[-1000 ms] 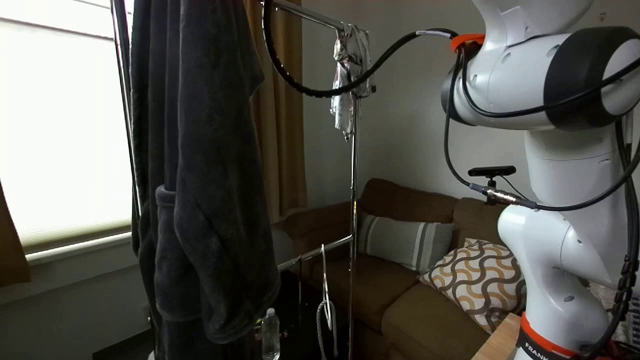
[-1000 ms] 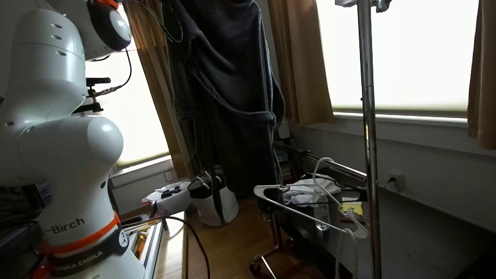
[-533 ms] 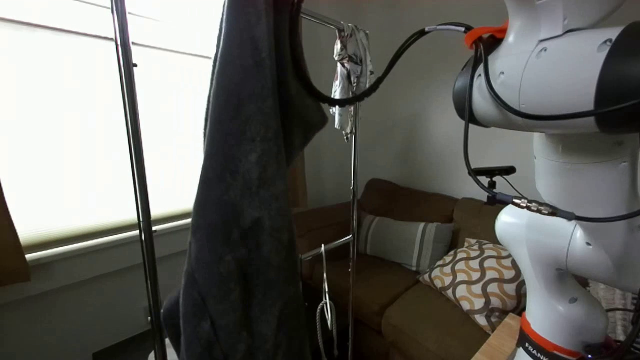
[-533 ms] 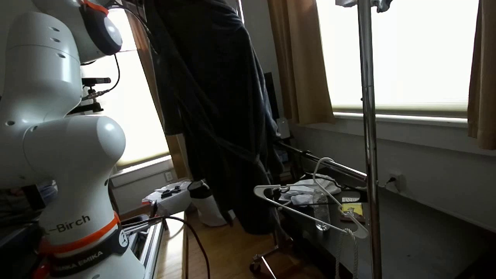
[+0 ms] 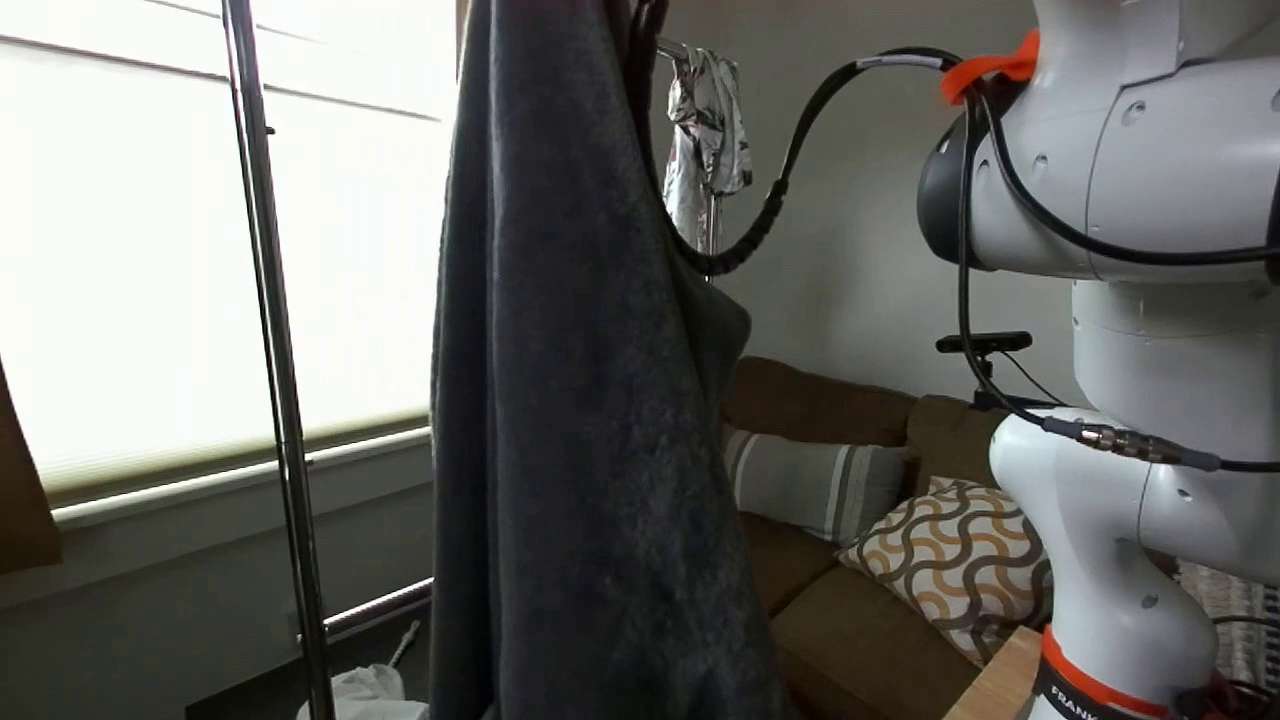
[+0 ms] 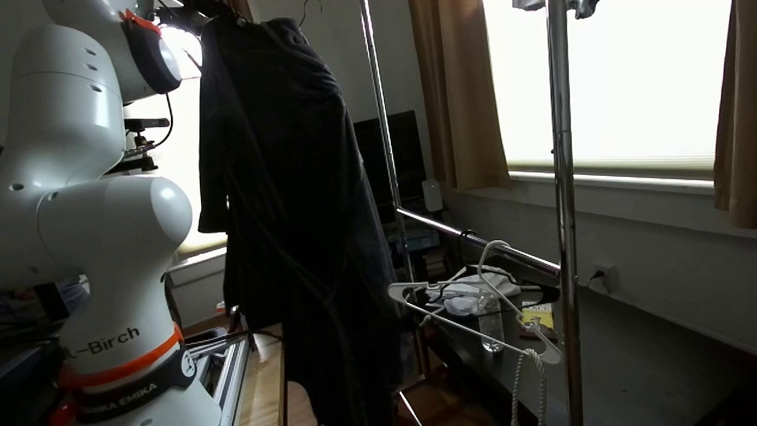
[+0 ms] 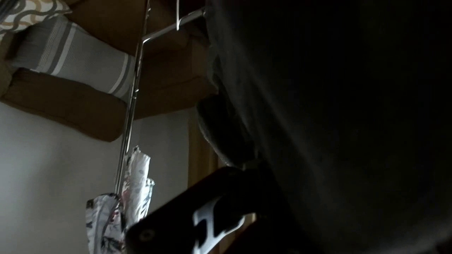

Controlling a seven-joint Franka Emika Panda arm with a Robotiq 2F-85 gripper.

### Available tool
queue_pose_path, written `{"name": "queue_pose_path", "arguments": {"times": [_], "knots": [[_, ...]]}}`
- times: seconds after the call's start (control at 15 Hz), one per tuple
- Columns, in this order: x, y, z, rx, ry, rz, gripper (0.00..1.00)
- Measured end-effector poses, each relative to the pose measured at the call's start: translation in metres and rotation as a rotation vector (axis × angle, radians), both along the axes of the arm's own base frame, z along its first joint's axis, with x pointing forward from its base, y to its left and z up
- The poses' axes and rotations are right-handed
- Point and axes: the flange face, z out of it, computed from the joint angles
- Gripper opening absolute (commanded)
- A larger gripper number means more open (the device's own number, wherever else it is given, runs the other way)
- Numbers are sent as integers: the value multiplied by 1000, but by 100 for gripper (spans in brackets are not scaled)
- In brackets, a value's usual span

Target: Move the robe from the top rail to the bottom rail

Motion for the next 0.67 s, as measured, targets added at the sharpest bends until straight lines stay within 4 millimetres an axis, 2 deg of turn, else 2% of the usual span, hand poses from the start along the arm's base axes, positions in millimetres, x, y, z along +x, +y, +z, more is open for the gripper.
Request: {"name": "queue_pose_path", "arguments": {"times": [0.13,0.33,0.4,0.47,0.67], "knots": [[12,15,-12,24,42,57,2],[45,33,-22,42,93,176,2],[57,36,-26,51,123,215,2],[69,39,-32,70,165,240,9],[102,39,-48,110,270,255,9]]}}
